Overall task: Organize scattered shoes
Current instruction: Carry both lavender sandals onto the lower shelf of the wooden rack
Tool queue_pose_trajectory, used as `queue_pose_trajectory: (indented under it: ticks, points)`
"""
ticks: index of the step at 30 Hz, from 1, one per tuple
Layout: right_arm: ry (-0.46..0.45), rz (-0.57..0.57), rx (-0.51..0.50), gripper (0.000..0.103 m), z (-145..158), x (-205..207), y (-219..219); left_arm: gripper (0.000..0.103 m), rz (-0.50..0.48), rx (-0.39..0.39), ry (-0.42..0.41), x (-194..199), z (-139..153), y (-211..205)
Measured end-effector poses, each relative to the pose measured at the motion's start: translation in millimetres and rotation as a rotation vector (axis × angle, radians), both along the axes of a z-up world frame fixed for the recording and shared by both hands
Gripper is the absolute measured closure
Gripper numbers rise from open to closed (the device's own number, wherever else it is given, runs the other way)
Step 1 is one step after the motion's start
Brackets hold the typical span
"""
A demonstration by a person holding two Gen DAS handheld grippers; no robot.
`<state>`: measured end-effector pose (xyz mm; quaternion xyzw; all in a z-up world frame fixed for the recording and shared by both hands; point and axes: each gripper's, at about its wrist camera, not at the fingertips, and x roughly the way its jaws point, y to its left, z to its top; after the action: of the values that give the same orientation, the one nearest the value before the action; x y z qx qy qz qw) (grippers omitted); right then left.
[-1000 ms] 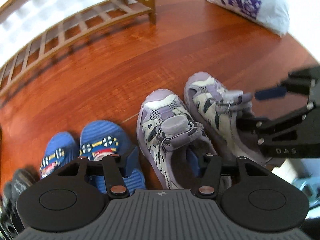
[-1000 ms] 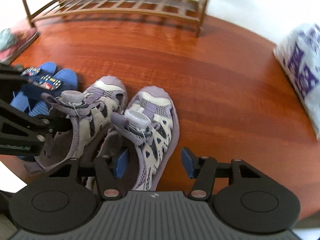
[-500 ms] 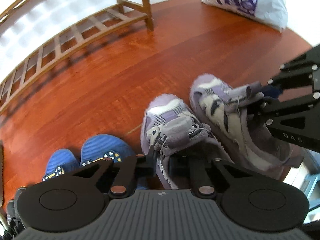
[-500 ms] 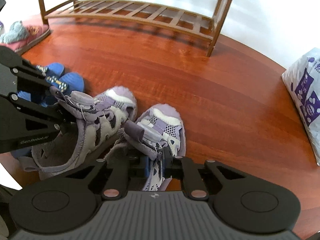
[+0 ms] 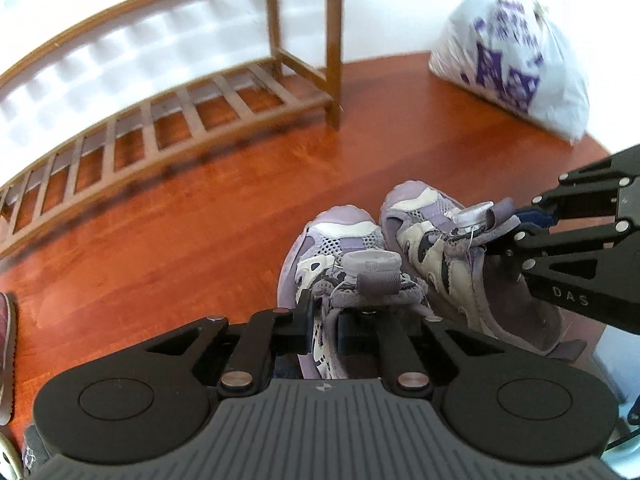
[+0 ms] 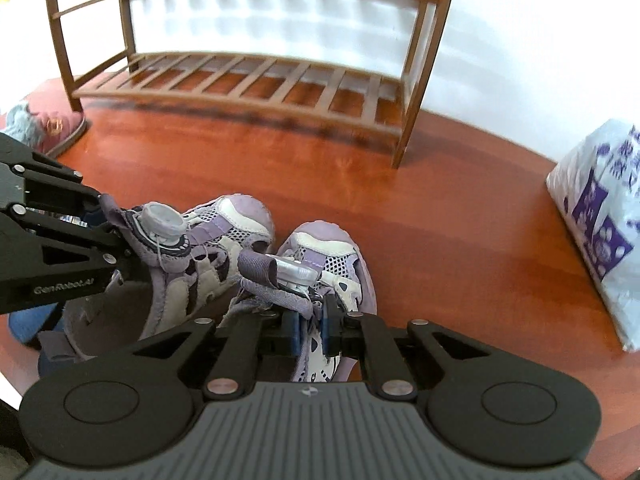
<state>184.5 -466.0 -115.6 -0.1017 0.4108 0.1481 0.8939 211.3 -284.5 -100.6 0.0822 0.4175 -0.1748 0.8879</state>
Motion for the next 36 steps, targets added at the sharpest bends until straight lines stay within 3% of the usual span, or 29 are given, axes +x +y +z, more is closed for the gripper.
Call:
queue_pose_trajectory:
  ticks: [9,17,28,36]
  points:
    - [-0.053,0.009,0.038,0.092,26.1,65.7,8.3,0.091,0.090,-0.032,-0.044,48.4,20.2,20.2]
    - [-0.085,-0.001,0.073,0.092,32.8,148.2,14.2,0.091,0.199,-0.058,-0.083,116.8,26.9,43.2]
    - [-0.140,-0.009,0.056,0.092,21.1,236.8,27.4,0.091,0.295,-0.088,-0.109,202.0,13.0,59.8]
    - [-0.167,0.002,0.040,0.092,3.0,277.2,42.3,0.091,0.314,-0.134,-0.133,235.0,3.1,56.0]
